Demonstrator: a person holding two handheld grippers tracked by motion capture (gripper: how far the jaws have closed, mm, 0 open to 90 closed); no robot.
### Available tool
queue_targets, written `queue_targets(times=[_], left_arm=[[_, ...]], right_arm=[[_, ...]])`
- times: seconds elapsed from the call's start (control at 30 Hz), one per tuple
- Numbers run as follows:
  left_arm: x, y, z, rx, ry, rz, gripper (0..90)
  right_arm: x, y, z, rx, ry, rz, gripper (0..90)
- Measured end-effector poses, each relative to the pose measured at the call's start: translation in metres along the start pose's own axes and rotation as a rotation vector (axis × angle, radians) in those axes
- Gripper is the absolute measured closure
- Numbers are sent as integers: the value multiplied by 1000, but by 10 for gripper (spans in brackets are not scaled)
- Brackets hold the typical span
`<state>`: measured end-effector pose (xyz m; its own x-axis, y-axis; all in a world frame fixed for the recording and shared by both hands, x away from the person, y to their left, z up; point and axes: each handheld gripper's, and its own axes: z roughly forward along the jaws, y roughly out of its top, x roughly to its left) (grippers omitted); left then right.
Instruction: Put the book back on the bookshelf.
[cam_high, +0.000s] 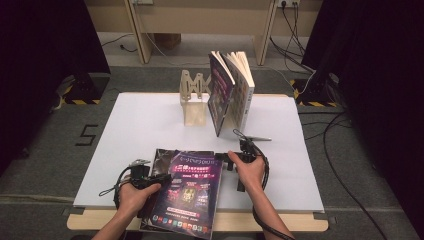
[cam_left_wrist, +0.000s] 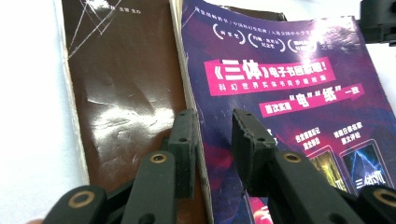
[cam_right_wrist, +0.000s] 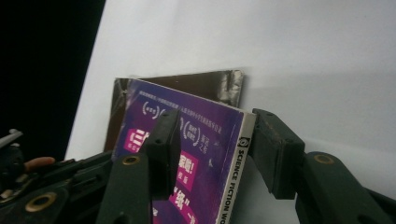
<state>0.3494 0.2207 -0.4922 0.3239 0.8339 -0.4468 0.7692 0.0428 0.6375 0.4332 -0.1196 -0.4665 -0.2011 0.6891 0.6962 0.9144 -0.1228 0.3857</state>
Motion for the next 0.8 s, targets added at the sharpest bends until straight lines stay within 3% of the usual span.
queue_targets(times=[0.07, 0.2, 0.4, 0.57, 0.63, 0.8], left_arm=[[0, 0, 0, 5, 0, -2, 701], [0, 0, 0, 3, -6, -4, 705], [-1, 0, 1, 4, -2, 0, 704], [-1, 0, 1, 2, -1, 0, 703], [-1, 0, 0, 4, -1, 1, 703], [-1, 1, 0, 10, -1, 11, 703]], right_arm=[[1, 1, -3, 3, 12, -2, 547], [-1, -1, -3, 29, -15, -7, 546], [-10, -6, 3, 48, -25, 23, 538], [-13, -13, 13, 114, 5, 40, 545], [-10, -15, 15, 107, 5, 38, 554], [-3, -9, 13, 116, -30, 5, 686]])
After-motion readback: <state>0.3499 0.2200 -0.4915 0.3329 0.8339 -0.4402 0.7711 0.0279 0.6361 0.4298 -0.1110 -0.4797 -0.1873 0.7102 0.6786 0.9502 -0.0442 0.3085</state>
